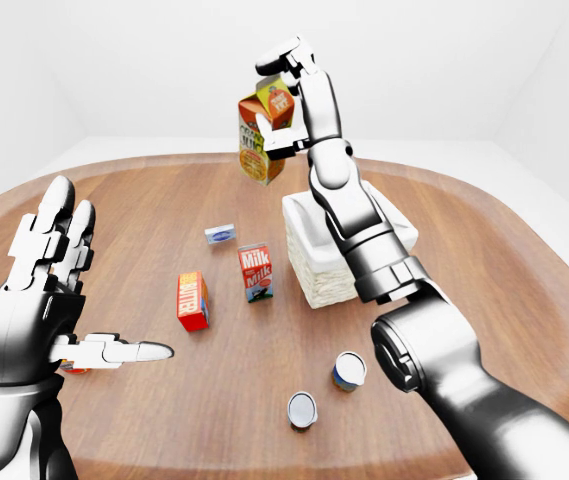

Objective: Pick up the orange juice, and put it in the basket.

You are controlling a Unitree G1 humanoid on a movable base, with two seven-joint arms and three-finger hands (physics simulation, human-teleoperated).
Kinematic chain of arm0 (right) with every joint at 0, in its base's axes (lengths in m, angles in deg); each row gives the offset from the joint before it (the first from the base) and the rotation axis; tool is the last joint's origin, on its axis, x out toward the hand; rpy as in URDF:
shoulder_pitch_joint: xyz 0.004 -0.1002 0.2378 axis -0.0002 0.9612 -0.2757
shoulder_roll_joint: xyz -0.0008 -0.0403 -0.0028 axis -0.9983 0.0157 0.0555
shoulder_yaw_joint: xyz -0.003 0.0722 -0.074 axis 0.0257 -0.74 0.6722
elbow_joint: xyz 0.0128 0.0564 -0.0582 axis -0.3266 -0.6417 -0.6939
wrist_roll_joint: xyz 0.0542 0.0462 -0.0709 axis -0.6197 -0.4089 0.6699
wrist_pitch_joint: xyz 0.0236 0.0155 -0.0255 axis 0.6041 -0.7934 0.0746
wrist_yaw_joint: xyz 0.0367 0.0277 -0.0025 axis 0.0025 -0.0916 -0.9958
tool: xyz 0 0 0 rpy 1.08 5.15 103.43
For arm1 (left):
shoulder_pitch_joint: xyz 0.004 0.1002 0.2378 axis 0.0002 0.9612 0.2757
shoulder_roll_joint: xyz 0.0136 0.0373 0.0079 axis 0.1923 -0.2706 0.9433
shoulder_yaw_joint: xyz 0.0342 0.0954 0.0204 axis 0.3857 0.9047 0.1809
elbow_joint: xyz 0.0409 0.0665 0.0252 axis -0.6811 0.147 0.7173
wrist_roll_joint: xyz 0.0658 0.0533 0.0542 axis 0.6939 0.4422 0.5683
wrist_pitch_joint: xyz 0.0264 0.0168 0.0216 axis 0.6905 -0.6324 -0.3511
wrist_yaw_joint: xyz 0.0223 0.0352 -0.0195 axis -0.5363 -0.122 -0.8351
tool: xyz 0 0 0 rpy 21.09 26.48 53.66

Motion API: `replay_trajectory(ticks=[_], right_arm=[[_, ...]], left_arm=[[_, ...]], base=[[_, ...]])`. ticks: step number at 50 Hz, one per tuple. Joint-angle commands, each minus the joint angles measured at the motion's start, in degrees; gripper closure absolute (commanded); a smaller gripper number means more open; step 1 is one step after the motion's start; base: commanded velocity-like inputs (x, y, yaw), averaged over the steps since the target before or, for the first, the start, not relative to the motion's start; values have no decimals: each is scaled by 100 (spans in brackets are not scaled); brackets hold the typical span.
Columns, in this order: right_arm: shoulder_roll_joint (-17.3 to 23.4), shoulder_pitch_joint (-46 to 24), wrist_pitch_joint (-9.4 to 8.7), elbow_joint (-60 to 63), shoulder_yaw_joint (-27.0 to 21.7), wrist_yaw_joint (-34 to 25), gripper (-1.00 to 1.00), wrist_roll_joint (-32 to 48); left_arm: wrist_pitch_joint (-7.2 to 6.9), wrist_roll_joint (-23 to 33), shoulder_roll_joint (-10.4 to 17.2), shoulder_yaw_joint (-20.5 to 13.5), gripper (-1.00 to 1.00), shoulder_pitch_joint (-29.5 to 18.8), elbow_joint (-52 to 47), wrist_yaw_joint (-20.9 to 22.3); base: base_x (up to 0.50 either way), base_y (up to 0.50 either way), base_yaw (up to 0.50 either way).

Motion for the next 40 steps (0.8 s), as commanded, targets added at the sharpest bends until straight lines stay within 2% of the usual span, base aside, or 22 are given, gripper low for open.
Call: replay_trajectory(ticks=[1,15,40], right_arm=[[375,-684,2,-883,-249,283,100,-431],[844,-1309,2,-2217,-540,411,100,-607],[1259,-1511,2,-2929,-1000,687,100,-522]], left_arm=[[0,-1,0,-1,-100,1,0,-1],[0,-1,-1,-1,-100,1,0,-1],[0,1,1,0,-100,2,0,0]], base=[[0,0,0],[0,0,0],[0,0,0]])
